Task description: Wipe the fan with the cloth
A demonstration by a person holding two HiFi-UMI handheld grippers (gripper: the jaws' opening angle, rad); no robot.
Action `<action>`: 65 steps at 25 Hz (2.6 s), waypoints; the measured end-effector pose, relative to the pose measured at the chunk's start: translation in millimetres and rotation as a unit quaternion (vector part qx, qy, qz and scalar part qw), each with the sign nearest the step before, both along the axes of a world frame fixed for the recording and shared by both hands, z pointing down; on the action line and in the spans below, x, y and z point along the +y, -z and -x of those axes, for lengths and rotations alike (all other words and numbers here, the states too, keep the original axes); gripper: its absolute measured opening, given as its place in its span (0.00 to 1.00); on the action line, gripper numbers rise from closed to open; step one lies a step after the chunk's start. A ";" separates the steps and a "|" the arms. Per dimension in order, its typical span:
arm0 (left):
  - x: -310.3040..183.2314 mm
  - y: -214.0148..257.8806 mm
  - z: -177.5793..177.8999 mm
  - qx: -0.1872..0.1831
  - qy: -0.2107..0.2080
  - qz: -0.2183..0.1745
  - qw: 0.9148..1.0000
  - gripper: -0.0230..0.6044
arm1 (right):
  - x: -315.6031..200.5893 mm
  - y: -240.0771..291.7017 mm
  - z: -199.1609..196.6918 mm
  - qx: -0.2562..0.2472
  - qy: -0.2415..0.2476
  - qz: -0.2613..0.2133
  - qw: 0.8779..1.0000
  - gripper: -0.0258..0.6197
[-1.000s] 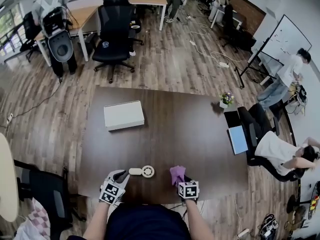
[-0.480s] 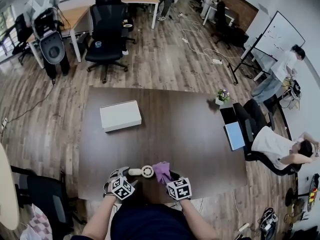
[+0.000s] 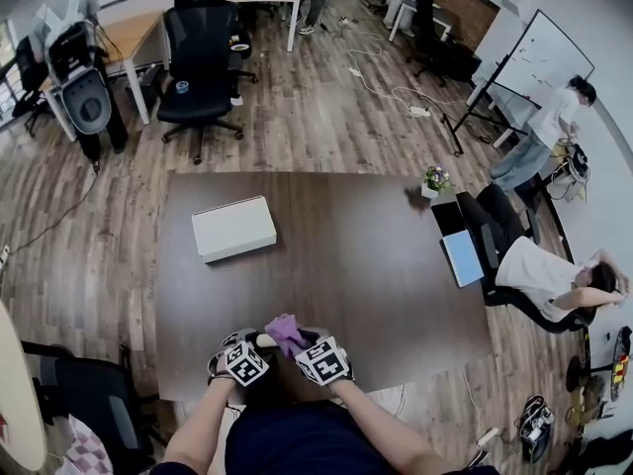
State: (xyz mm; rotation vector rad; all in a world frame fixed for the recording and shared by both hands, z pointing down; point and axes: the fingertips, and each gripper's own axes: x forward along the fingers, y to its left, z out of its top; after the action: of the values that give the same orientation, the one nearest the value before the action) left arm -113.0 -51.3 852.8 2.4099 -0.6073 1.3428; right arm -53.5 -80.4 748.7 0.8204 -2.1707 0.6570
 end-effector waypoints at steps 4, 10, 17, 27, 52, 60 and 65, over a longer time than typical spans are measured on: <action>2.1 -4.8 -2.3 -0.001 -0.001 -0.002 1.000 0.47 | 10.9 -18.8 41.9 0.027 0.060 0.016 0.998 0.24; -2.6 -5.9 -3.8 -0.002 0.001 -0.004 1.000 0.38 | 24.3 -31.3 66.8 0.061 0.133 0.021 0.989 0.24; -0.1 -7.1 -4.0 0.001 0.013 -0.002 1.000 0.37 | 16.6 -38.1 25.5 0.073 0.072 0.030 0.994 0.24; -0.6 -9.9 -5.4 -0.001 0.025 0.006 1.000 0.37 | -6.3 -45.4 -65.4 0.079 -0.094 0.037 0.992 0.24; 2.5 -9.8 -9.2 -0.007 0.026 0.009 1.000 0.37 | 22.7 -46.6 -4.7 0.073 0.032 0.029 0.996 0.23; 2.3 -11.7 -3.4 -0.011 0.026 0.011 1.000 0.36 | 4.7 -55.1 -67.6 0.067 -0.102 0.044 0.992 0.23; 2.4 -10.9 -5.1 -0.011 0.026 0.014 0.999 0.36 | -0.8 -59.2 -94.0 0.074 -0.147 0.054 0.985 0.23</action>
State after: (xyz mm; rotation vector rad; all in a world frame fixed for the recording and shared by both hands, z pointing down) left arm -107.9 -48.9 863.7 2.3430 -0.6485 1.3500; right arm 40.5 -81.1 807.9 1.1060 -1.8816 0.8248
